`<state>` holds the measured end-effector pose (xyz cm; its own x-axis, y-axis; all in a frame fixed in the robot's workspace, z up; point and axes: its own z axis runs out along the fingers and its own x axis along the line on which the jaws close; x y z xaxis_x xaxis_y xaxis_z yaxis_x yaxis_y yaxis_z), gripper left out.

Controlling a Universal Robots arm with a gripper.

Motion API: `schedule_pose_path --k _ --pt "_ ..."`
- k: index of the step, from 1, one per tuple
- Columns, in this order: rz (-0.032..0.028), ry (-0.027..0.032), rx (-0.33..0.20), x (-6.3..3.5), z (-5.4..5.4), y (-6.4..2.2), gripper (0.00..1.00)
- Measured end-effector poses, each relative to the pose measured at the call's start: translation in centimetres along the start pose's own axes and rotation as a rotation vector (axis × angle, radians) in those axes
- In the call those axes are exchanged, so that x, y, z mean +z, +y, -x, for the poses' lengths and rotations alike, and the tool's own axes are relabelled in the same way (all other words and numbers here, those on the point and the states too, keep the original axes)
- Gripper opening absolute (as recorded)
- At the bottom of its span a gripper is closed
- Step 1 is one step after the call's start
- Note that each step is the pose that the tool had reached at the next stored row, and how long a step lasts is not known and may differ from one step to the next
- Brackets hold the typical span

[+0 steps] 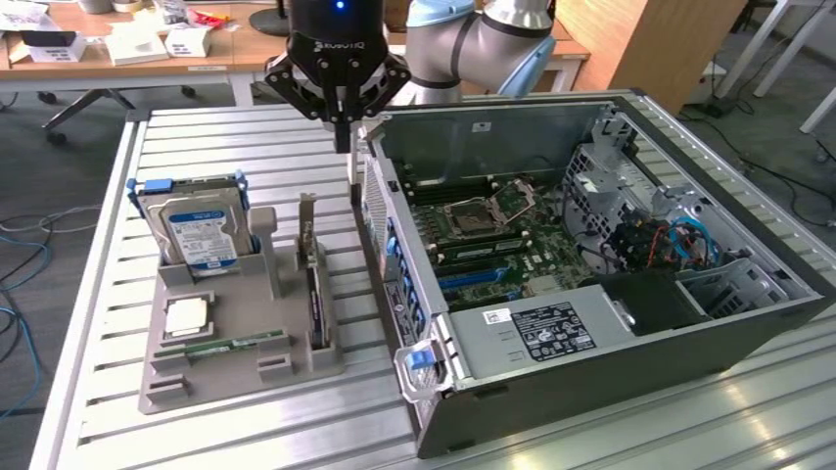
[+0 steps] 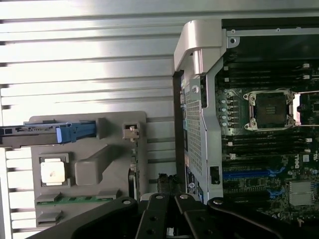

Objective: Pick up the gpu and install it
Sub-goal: 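Reach for the gpu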

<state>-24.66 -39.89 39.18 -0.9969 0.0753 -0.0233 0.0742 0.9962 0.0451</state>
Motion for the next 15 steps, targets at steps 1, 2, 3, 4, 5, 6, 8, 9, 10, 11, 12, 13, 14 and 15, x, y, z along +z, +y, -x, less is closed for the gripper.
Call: schedule_pose_path --k 1,2,3,4,5,6,8,9,10,11,12,13,14,15 --pt "0.0 0.0 0.0 0.0 -0.1 -0.01 0.11" --pt "0.0 0.0001 0.0 -0.01 -0.1 -0.01 0.11" --pt "0.0 0.0001 0.0 -0.01 -0.2 -0.02 0.11" --pt "0.0 0.0001 0.0 -0.01 -0.3 -0.03 0.11" --pt "0.0 0.0001 0.0 -0.01 -0.5 -0.03 0.11" --pt "0.0 0.0001 0.0 -0.02 -0.6 -0.05 0.11" --pt "0.0 0.0 0.0 -0.02 -0.9 -0.07 0.11" --pt "0.0 0.0 0.0 -0.02 -1.1 -0.08 0.11" --pt "0.0 0.0 0.0 -0.02 -1.3 -0.09 0.11" --pt "0.0 0.0001 0.0 -0.03 -1.5 -0.11 0.11" --pt "0.0 0.0 0.0 -0.03 -1.6 -0.12 0.11" --pt "0.0001 -0.0001 0.0 -0.03 -1.8 -0.13 0.11" --pt "0.0 0.0 0.0 -0.03 -1.9 -0.15 0.11" --pt "0.0 0.0 0.0 -0.03 -2.1 -0.16 0.11"
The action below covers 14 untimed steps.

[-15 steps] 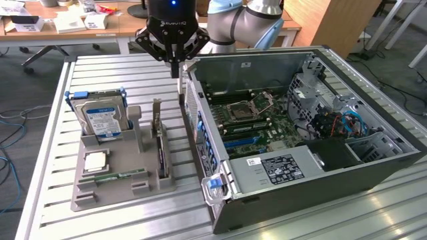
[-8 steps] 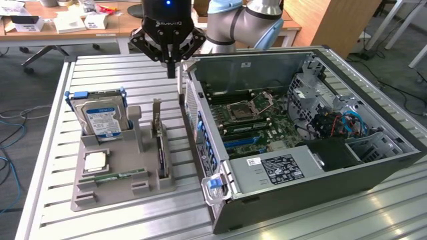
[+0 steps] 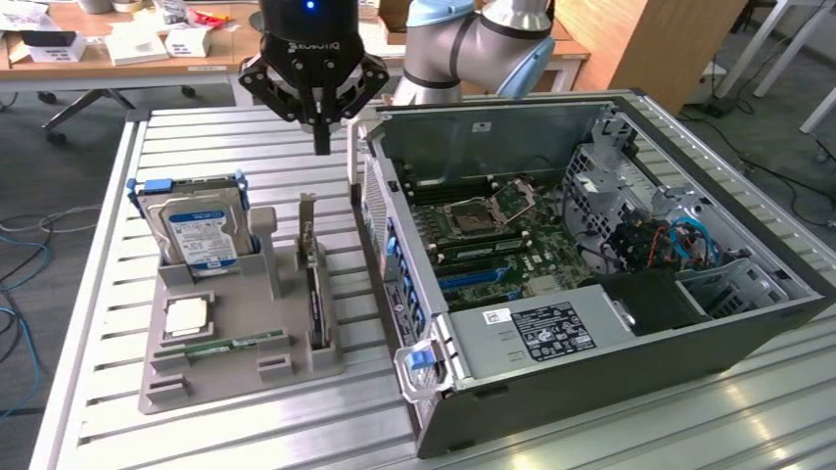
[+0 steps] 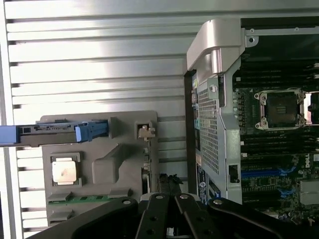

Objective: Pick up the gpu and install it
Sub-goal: 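Reach for the gpu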

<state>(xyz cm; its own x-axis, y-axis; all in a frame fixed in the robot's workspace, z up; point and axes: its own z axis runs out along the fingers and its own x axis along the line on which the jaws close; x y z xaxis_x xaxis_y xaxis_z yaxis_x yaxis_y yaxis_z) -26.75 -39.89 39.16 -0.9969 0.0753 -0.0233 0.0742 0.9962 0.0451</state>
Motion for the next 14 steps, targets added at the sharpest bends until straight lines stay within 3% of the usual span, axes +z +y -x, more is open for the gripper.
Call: schedule_pose_path --k 8,14 --pt "0.0 0.0 0.0 0.0 -1.1 -0.08 0.11" --pt "0.0 0.0001 0.0 -0.01 -1.2 -0.09 0.11"
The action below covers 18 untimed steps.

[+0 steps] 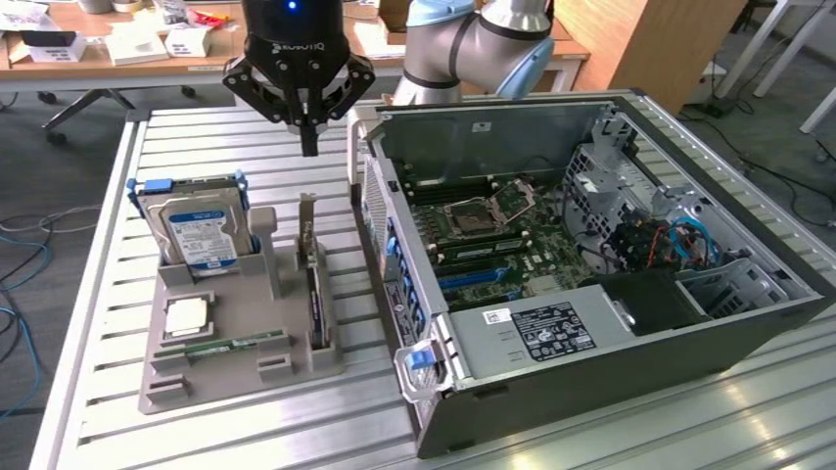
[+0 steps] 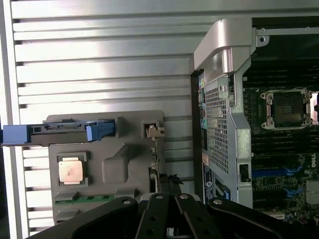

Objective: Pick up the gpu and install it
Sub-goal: 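Reach for the gpu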

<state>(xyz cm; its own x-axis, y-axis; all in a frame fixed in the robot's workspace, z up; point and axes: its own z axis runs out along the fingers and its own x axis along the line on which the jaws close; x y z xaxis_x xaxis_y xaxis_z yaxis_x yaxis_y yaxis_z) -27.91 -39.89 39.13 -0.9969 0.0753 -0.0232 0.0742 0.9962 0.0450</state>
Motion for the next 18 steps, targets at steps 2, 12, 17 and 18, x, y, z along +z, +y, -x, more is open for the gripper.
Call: schedule_pose_path --k 2,12,17,18 --pt "0.0 0.0 0.0 0.0 0.0 -0.01 0.11" --pt "0.0 0.0 0.0 -0.01 0.02 -0.3 0.11" --pt "0.0 0.0 0.0 -0.02 0.04 -0.56 0.11" --pt "0.0001 0.0 0.0 -0.03 0.04 -0.64 0.11"
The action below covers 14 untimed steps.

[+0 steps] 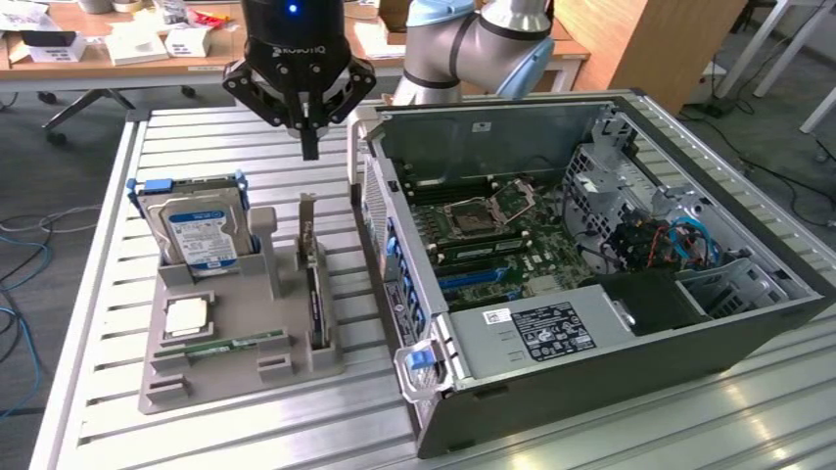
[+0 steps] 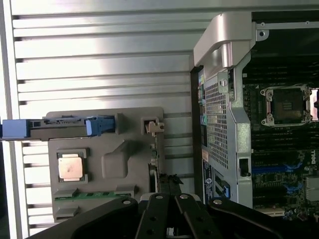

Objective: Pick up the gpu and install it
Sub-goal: 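Reach for the gpu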

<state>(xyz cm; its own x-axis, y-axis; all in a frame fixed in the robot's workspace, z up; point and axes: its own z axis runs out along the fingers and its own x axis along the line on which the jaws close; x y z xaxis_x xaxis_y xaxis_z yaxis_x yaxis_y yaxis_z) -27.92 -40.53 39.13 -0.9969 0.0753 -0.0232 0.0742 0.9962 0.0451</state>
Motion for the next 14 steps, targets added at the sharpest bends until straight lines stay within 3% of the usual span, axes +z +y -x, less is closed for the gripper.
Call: schedule_pose_path --k 8,14 --pt "0.0 0.0 0.0 -0.03 0.06 -0.71 0.11" --pt "0.0 -0.0001 0.0 -0.03 0.06 -0.76 0.11"
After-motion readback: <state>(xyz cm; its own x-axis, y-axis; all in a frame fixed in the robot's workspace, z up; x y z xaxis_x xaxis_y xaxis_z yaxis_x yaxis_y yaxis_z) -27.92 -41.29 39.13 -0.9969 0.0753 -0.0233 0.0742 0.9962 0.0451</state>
